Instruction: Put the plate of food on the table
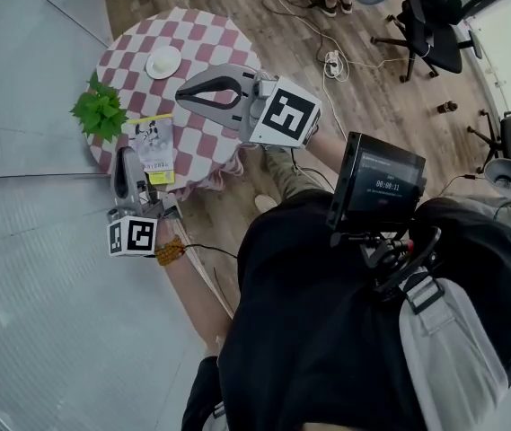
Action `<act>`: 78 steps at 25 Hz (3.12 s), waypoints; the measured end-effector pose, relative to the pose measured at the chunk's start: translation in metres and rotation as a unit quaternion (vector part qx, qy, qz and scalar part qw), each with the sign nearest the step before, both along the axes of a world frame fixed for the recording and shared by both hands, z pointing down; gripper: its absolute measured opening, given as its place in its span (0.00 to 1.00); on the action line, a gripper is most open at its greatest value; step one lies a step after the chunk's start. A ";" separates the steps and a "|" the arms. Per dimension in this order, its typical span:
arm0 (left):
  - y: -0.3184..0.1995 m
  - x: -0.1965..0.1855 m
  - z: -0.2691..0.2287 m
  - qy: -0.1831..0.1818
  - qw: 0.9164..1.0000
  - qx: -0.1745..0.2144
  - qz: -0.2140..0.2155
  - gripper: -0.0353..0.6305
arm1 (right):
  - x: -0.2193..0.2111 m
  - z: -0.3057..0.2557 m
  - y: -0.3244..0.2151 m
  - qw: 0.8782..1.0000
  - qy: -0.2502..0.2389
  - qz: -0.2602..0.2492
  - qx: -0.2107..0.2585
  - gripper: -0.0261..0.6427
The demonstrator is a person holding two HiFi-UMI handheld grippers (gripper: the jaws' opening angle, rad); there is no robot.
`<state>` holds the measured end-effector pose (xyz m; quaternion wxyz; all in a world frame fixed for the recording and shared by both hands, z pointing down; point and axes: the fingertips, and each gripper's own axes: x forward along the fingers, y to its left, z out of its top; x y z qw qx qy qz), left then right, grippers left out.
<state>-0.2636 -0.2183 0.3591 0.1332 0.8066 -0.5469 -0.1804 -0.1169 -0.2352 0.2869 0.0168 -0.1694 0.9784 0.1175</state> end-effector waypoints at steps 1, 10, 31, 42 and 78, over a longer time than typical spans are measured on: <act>0.002 0.006 -0.008 -0.036 0.999 0.008 0.000 0.16 | 0.000 -0.014 0.002 1.000 -0.017 -0.001 0.013 0.06; 0.021 0.055 -0.044 -0.278 0.952 0.125 -0.030 0.16 | -0.011 -0.044 0.024 0.995 -0.084 -0.032 0.033 0.06; 0.054 0.077 0.091 -0.237 0.971 0.015 0.017 0.06 | -0.014 0.131 0.061 0.997 0.010 -0.033 -0.068 0.06; 0.064 0.087 0.131 -0.233 0.972 -0.019 0.009 0.06 | -0.004 0.181 0.059 0.994 0.052 0.003 -0.099 0.06; 0.105 0.089 0.202 -0.249 0.964 -0.087 -0.006 0.06 | -0.015 0.256 0.094 0.978 0.122 -0.017 -0.170 0.06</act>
